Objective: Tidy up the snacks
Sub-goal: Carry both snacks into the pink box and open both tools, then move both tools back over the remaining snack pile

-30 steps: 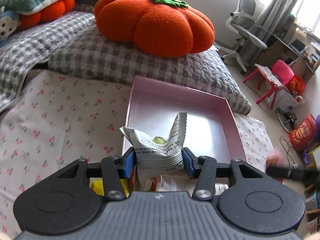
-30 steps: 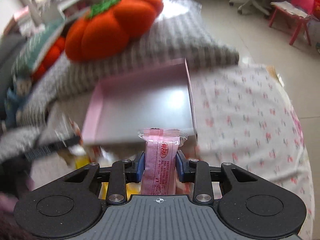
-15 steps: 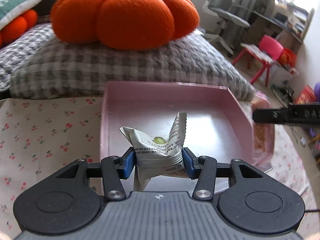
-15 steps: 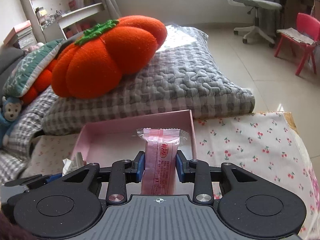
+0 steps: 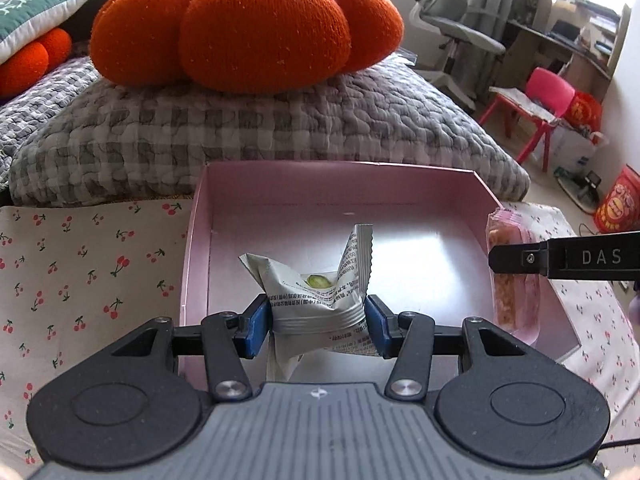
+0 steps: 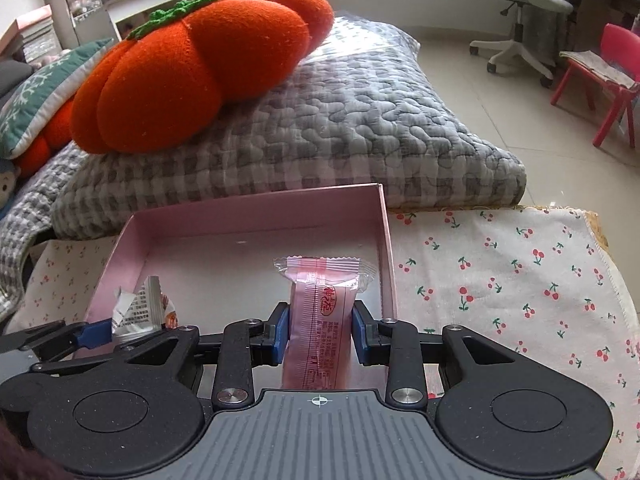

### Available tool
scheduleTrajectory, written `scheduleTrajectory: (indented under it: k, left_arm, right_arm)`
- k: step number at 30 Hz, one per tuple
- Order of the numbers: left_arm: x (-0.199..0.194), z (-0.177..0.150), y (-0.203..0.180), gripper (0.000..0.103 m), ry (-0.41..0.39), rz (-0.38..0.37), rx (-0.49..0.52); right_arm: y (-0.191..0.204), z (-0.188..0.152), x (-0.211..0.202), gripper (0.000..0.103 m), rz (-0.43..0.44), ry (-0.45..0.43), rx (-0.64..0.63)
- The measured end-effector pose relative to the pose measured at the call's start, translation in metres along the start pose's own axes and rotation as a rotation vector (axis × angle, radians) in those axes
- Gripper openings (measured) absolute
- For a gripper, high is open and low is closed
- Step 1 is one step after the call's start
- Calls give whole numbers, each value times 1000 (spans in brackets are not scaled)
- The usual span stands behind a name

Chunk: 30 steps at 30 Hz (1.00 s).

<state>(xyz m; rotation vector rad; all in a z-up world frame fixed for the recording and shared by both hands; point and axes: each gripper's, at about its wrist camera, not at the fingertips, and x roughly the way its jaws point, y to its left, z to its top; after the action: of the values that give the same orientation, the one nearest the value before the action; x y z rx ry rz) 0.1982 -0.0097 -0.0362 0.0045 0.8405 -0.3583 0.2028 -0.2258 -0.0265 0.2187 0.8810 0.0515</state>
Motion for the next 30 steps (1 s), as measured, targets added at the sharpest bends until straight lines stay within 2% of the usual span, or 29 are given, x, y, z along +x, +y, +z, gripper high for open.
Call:
scheduleTrajectory:
  k: [2,4,6,7,11,18,22,30]
  left_arm:
    - [1,0,0,49,-9,2,-1]
    - [2,0,-1,61,-16,5,3]
    - [-1,0,-1,66,-33,2,9]
    - [-2,1,-1,72,-34,-1,7]
    - [-8,5,-2,85,-51,-26,-18]
    - [-31,6,-7,100,-63,-50,-51]
    - [-50,6,-8,102,-67,-45,-64]
    - [-85,-6,-5,103,-45,6,-132]
  right_arm:
    - [0,0,2,32,3,0,1]
    - [0,0,2,33,7,0,-2]
    - [-1,1,0,33,15,-7,1]
    - [-1,2,-1,39,22,-6,8]
    - [-5,5,-11,65,37,-28,42]
    - [-4,6,-39,84,32,-40,48]
    - [-2,5,-63,92,18,-73,42]
    - [8,-14,-113,97,15,-121,27]
